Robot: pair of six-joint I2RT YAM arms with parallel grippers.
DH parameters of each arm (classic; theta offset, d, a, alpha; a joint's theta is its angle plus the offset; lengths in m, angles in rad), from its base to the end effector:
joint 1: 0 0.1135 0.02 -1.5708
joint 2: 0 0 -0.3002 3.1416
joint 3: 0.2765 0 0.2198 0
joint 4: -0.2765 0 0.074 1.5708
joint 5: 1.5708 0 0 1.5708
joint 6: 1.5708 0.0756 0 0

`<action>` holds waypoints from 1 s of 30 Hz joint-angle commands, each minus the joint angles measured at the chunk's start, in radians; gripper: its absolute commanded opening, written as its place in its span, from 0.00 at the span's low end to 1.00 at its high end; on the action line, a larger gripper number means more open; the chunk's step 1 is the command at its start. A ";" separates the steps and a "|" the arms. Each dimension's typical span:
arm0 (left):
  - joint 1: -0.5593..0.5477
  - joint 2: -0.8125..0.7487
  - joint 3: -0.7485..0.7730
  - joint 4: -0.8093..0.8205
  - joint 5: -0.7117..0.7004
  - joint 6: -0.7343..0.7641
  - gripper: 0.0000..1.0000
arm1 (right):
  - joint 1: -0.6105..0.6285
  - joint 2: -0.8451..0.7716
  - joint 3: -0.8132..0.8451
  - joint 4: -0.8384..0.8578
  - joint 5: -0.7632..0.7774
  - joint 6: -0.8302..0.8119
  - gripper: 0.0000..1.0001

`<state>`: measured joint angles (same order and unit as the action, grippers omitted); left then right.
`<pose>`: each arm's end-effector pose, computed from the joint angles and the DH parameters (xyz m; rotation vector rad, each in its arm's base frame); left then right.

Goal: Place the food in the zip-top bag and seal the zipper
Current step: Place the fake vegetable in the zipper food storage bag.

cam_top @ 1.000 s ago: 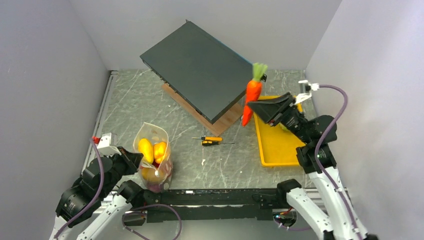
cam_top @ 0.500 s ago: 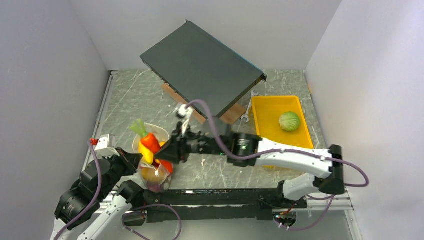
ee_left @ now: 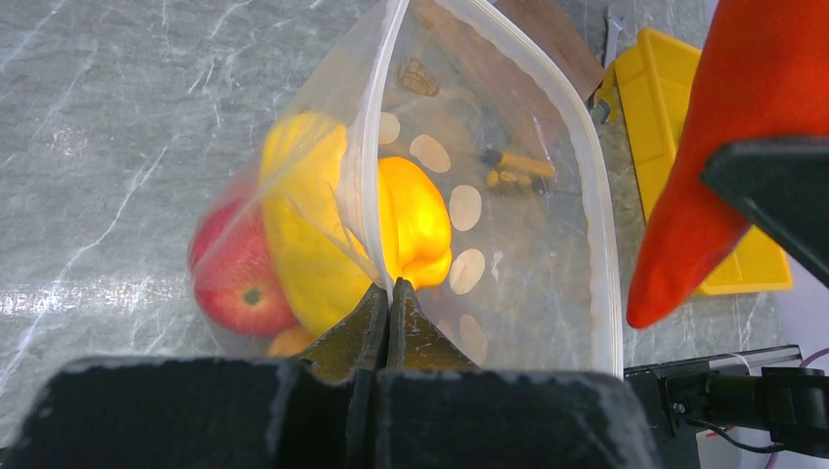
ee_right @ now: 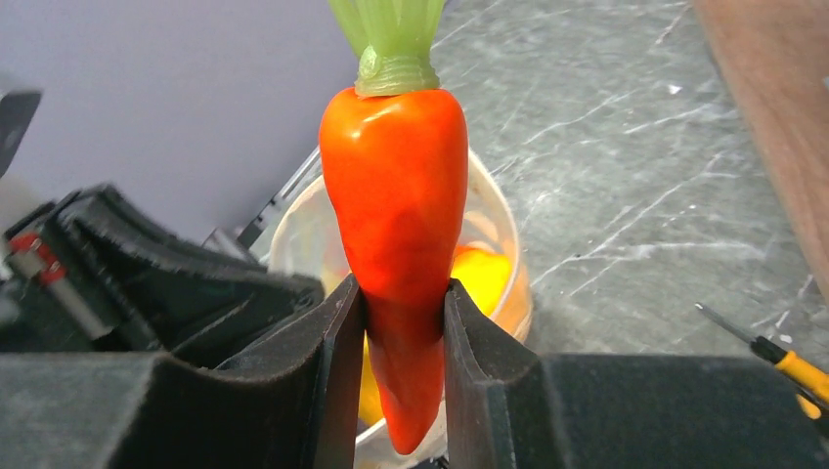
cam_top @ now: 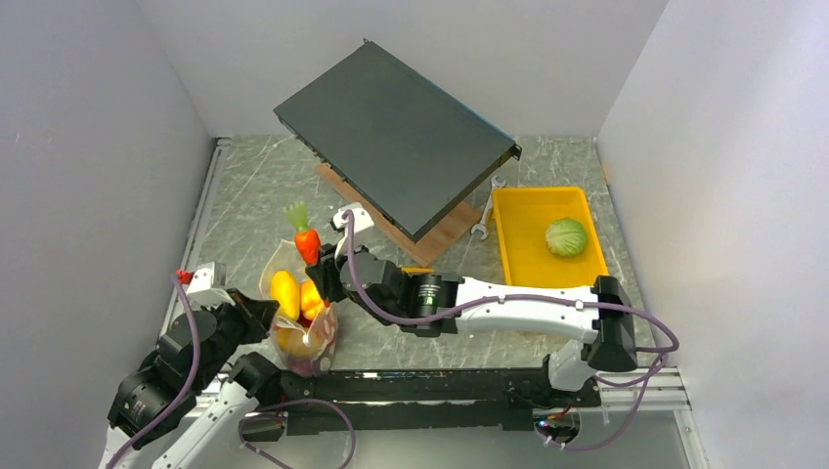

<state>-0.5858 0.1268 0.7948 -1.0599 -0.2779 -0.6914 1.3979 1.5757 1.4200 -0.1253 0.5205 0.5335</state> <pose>0.0003 0.0247 0.2735 -0.2897 1.9692 -0.5674 0.1013 0.3617 0.4015 -0.4427 1.8529 0.8726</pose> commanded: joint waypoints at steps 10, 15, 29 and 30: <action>0.005 0.010 0.003 0.025 0.003 0.020 0.00 | 0.021 0.177 0.254 -0.079 0.198 0.199 0.04; 0.006 0.006 0.003 0.027 0.002 0.019 0.00 | 0.037 0.201 0.250 -0.228 0.208 0.374 0.04; 0.006 0.002 0.003 0.025 -0.001 0.014 0.00 | 0.084 0.193 0.242 -0.306 0.121 0.434 0.24; 0.006 0.002 0.003 0.025 -0.001 0.015 0.00 | 0.089 0.189 0.237 -0.303 0.118 0.438 0.27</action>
<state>-0.5838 0.1268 0.7948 -1.0599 -0.2779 -0.6914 1.4666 1.8057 1.6428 -0.4263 0.6548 0.9363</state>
